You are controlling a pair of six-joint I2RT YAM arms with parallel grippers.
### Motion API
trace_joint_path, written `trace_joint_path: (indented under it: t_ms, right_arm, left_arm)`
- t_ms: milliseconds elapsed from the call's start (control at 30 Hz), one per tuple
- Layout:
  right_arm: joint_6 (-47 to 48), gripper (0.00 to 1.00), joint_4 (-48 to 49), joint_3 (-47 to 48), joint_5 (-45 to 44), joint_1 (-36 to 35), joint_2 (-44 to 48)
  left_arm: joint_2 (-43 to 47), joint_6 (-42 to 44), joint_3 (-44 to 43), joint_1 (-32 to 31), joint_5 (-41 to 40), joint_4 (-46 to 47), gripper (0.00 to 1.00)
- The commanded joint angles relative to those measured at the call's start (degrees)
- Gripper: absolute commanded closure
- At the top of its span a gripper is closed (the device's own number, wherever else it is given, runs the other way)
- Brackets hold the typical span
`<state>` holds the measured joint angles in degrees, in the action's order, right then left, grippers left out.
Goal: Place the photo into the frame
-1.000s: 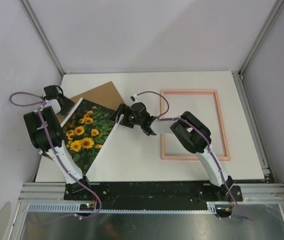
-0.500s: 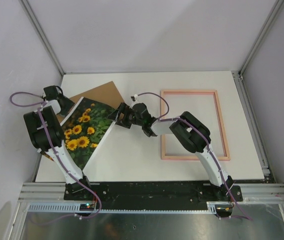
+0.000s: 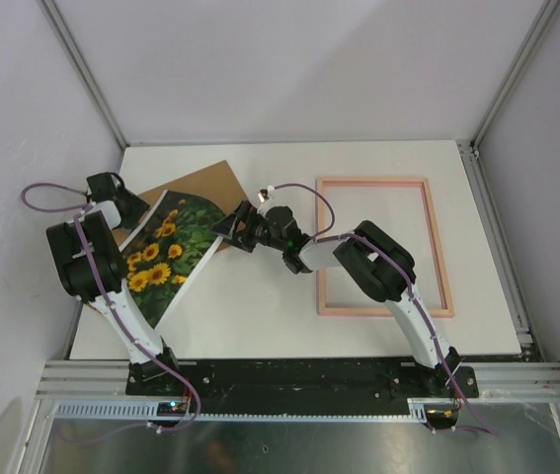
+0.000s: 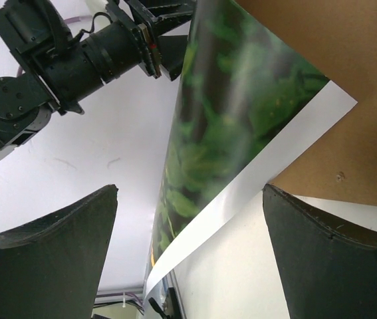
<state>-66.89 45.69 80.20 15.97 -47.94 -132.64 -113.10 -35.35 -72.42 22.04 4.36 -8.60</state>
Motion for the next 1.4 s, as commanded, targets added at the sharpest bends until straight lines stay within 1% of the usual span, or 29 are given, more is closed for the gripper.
trace_joint_path:
  t_ms: [0, 233, 633, 833, 1033, 1200, 1367]
  right_arm:
    - [-1.76, 0.05, 7.88, -1.21, 0.38, -0.51, 2.08]
    - [-3.1, 0.06, 11.02, -2.21, -0.28, -0.68, 3.34]
    - [-5.35, 0.07, 13.29, -8.1, -4.17, -0.6, 8.01]
    - [-5.21, 0.07, 12.13, -8.82, -6.2, -0.09, 10.38]
    - [-6.59, 0.07, 12.22, -8.84, -6.36, -0.11, 10.19]
    - [-9.12, 0.08, 14.75, -9.75, -6.15, -0.63, 9.65]
    - [-9.09, 0.08, 14.55, -11.15, -6.77, -1.22, 11.39]
  left_arm:
    - [1.08, 0.13, 3.73, -0.25, 2.72, -5.73, 0.41]
    - [4.04, -0.14, 6.18, -0.46, 3.57, -5.81, 0.41]
    - [8.03, -0.9, 9.87, -0.66, 4.77, -5.77, 0.41]
    - [10.54, -1.2, 11.74, -0.83, 5.5, -5.8, 0.42]
    - [13.03, -1.34, 13.57, -1.5, 6.66, -5.78, 0.42]
    - [14.21, -1.69, 15.43, -2.02, 6.89, -5.78, 0.42]
    - [15.66, -1.78, 16.92, -2.26, 7.01, -5.79, 0.42]
